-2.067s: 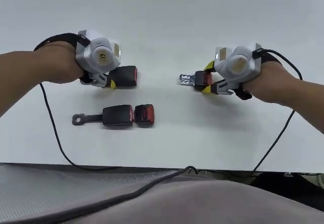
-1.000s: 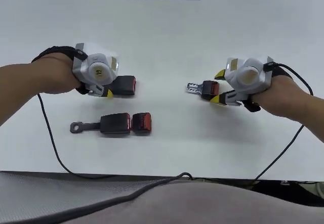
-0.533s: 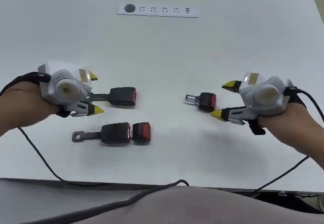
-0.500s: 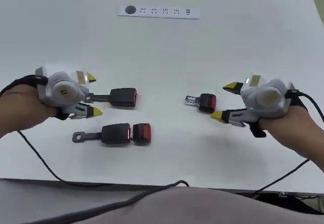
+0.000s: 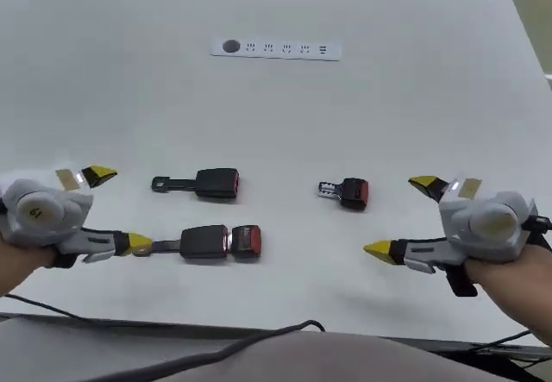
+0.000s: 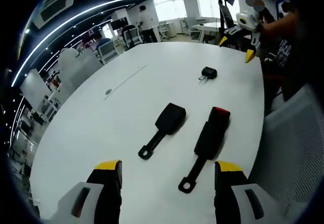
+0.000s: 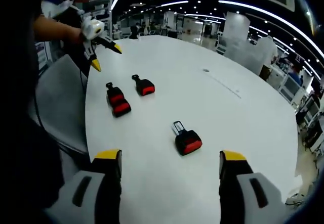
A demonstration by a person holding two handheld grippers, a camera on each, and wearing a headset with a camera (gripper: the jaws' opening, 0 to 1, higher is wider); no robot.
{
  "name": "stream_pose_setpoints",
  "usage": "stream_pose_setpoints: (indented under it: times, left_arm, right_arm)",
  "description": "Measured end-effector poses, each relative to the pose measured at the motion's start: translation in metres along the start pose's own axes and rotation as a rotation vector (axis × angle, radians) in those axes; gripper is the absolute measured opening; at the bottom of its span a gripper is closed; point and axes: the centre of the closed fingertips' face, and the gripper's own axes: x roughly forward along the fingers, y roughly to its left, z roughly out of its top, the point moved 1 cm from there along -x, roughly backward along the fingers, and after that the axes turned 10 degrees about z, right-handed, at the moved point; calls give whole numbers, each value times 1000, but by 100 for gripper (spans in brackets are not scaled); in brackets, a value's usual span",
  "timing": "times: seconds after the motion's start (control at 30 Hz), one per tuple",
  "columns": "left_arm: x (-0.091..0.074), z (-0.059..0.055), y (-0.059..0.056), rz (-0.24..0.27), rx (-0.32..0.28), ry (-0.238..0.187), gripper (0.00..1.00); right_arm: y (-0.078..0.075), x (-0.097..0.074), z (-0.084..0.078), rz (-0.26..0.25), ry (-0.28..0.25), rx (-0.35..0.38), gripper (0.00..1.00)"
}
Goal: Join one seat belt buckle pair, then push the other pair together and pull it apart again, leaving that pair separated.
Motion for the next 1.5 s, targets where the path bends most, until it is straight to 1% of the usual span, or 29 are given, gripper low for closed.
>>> stream_pose_setpoints:
  times: [0.03,0.07,0.1,0.2,0.3,0.33,0.4,0.43,0.5,0.53,0.57,0.77,0.87,1.03,1.17,1.23,1.37,1.5]
  left_arm:
    - [-3,-3,0,0,-12,-3,81]
    - [-8,-9,0,4,-37,-3,82]
    - [-12,-13,1,10,-49,0,82]
    - [-24,-25,4,31,-69,11,85]
    - [-33,-35,9,54,-111,16,90]
    - [-36,-39,12,72,-129,19,94]
    - [-39,-43,12,72,-146,24,97]
    - [-40,-45,11,74,-144,25,99]
    - [-43,-48,11,84,-142,32,100]
    - [-44,-48,11,89,-139,31,100]
    - [-44,-48,13,107,-130,31,100]
    - [-47,-49,13,117,-138,29,99]
    - [-48,-47,17,130,-139,23,99]
    - [-49,-46,19,138,-140,22,98]
    - [-51,-45,18,146,-138,28,97]
    - [-51,-44,19,150,-145,30,97]
    - [-51,-40,19,146,-138,29,96]
    - [-51,-39,20,147,-131,34,96]
  right_arm:
    - [2,-1,-1,2,-1,2,83]
    - [4,-2,-2,-2,-4,7,84]
    - [5,-3,-3,-8,-4,8,86]
    - [8,-6,-5,-17,-14,17,91]
    - [13,-7,-7,-26,-15,15,98]
    - [13,-6,-9,-28,-12,14,100]
    - [16,-5,-12,-28,-3,3,100]
    - [18,-5,-12,-32,0,-7,100]
    - [20,-5,-11,-34,1,-12,100]
    - [21,-5,-11,-33,-1,-8,100]
    - [22,-5,-10,-33,-5,-4,100]
    - [25,-6,-6,-40,-25,10,100]
    - [27,-7,-6,-42,-31,14,100]
    - [29,-8,-6,-40,-36,21,100]
    - [31,-8,-9,-45,-49,51,99]
    - [32,-8,-8,-47,-64,73,99]
    - [35,-6,-6,-40,-68,61,98]
    - [34,-7,-3,-36,-76,61,99]
